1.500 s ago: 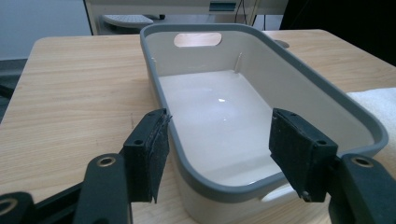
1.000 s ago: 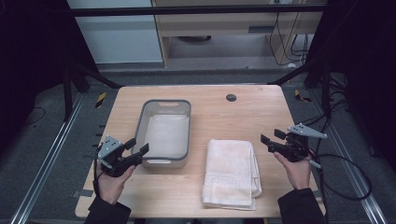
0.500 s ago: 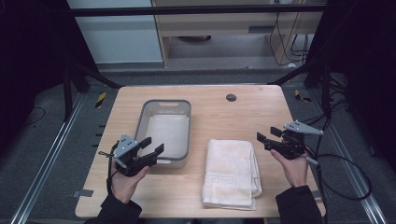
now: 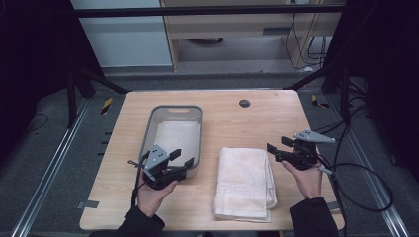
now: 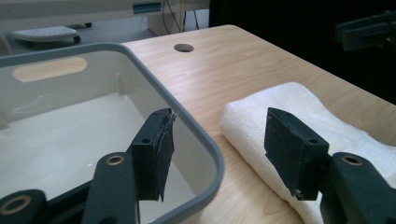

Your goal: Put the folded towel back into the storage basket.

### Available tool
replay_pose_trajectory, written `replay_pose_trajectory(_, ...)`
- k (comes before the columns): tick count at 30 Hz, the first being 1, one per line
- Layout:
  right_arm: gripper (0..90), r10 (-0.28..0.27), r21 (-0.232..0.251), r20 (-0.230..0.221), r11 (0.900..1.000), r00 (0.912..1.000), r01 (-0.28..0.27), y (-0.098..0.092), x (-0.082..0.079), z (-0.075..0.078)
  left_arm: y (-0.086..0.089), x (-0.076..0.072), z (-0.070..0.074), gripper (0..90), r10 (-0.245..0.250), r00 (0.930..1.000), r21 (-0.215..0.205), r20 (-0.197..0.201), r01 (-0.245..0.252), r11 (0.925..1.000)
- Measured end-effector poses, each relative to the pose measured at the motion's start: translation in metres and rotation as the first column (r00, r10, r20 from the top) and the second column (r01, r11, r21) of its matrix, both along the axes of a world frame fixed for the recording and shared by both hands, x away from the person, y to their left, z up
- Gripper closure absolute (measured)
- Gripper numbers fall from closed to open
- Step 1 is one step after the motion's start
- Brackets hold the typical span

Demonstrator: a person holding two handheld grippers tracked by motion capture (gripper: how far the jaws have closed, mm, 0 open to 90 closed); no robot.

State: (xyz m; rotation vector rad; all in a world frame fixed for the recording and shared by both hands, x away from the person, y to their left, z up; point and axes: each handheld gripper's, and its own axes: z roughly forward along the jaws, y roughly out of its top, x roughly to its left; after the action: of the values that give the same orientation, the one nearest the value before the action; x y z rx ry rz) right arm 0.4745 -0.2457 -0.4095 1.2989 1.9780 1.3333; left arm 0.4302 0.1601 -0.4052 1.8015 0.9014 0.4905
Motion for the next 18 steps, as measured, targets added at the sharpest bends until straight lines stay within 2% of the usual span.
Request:
replay_pose_trajectory(11, 29.3, 0.026, -0.005, -0.017, 1.000, 0.9995, -0.027, 0.006, -0.003, -0.004, -0.023, -0.013, -0.013, 40.3, -0.066, 0.9975, 0.035, -0.024, 0.067, 0.9972)
replay_pose_trajectory(18, 27.1, 0.031, -0.009, -0.030, 0.999, 0.9991, -0.031, 0.007, -0.004, -0.009, -0.037, -0.020, -0.022, 39.7, -0.110, 0.9928, 0.070, -0.047, 0.113, 0.9911)
